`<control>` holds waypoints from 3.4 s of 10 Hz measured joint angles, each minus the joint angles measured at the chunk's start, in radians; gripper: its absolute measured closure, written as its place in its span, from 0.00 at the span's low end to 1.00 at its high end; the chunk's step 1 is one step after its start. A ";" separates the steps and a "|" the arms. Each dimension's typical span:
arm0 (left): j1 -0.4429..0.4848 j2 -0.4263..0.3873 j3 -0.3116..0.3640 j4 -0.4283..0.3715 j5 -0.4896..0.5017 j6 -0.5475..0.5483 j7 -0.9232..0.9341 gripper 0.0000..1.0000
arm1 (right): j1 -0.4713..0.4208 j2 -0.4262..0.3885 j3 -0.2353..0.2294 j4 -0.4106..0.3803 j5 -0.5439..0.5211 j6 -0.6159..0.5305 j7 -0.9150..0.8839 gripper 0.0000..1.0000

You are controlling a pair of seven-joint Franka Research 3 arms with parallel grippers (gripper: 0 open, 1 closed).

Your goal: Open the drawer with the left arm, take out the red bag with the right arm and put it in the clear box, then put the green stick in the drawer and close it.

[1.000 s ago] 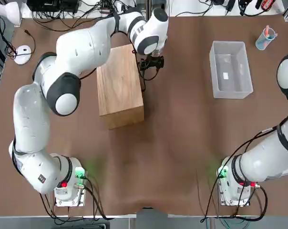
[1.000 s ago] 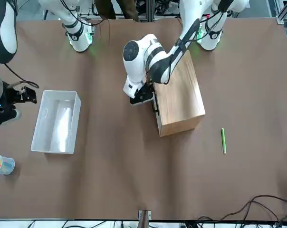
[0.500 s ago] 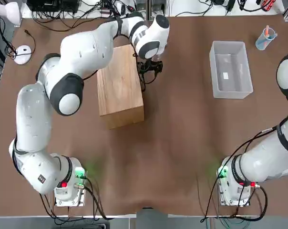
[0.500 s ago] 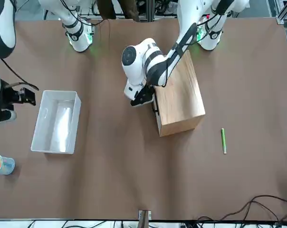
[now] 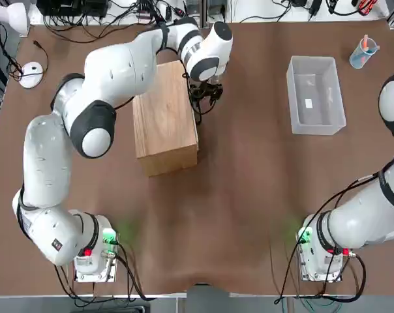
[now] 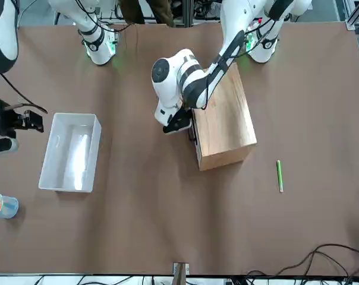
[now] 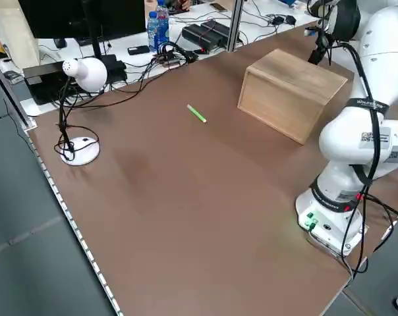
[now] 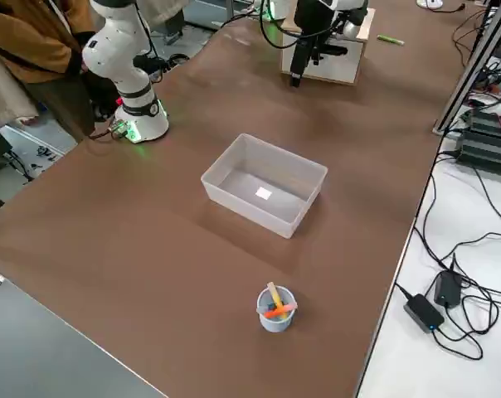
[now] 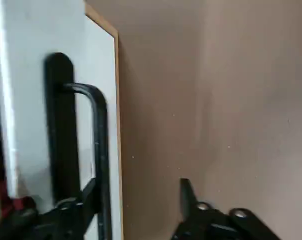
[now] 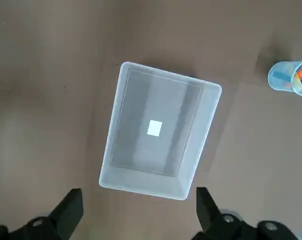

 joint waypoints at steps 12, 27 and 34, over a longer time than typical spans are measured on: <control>-0.039 0.026 -0.006 0.001 0.027 0.358 -0.053 0.90 | 0.001 0.000 0.001 0.000 0.004 0.004 0.001 0.00; 0.191 -0.271 -0.007 -0.070 -0.061 0.011 0.159 0.00 | 0.136 0.024 0.017 -0.136 0.188 0.164 0.013 0.00; 0.646 -0.521 0.020 -0.441 -0.287 0.069 0.797 0.01 | 0.415 0.034 0.023 -0.226 0.240 0.300 0.923 0.00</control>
